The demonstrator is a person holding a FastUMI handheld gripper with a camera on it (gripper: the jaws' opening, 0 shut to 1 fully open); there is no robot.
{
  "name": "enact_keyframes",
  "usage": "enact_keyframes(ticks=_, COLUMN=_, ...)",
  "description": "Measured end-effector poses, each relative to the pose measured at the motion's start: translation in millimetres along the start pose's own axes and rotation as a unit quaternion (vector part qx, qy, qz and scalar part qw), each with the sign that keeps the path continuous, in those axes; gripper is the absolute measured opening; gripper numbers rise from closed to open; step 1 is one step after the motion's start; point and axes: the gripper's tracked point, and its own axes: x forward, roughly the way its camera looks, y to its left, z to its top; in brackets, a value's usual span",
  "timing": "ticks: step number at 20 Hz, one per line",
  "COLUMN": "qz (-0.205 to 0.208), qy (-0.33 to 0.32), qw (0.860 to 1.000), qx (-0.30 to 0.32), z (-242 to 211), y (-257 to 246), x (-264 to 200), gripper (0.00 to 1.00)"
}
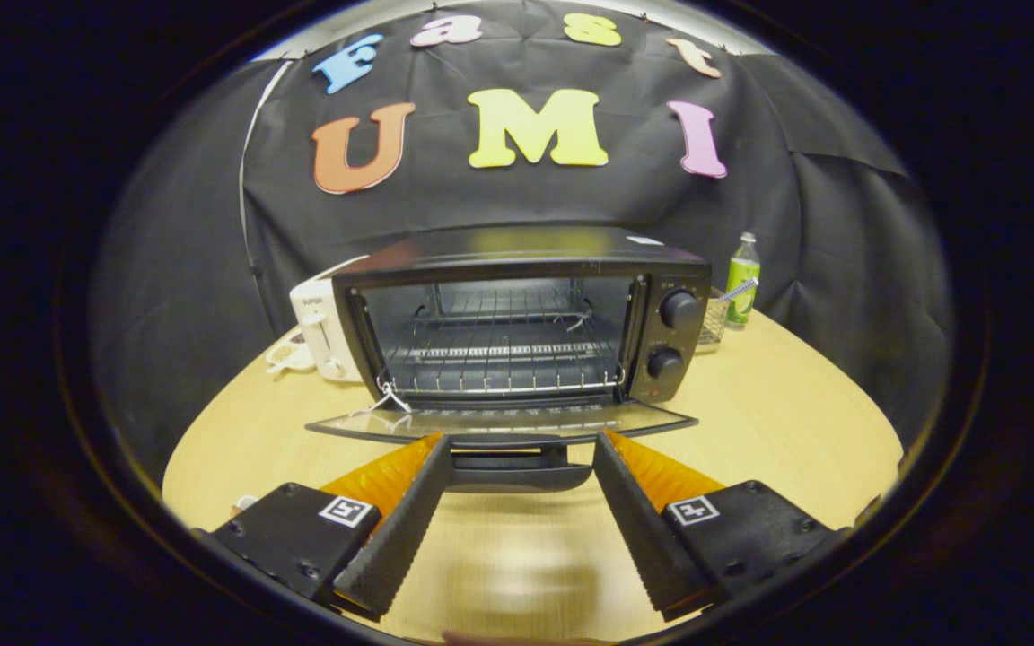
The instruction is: Open the toaster oven, put the food inside, and close the toaster oven door.
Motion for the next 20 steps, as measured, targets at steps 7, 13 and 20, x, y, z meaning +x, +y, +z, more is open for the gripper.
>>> enact_keyframes(ticks=7, qz=-0.002, qy=0.051, qw=0.999, qx=-0.018, z=-34.0, y=3.7, x=3.5, gripper=1.00)
enact_keyframes(ticks=13, qz=-0.002, qy=0.073, qw=0.997, qx=-0.030, z=-43.7, y=0.4, x=14.2, gripper=1.00)
enact_keyframes(ticks=20, qz=0.029, qy=0.071, qw=0.997, qx=-0.032, z=-31.2, y=-1.6, x=-10.4, gripper=1.00)
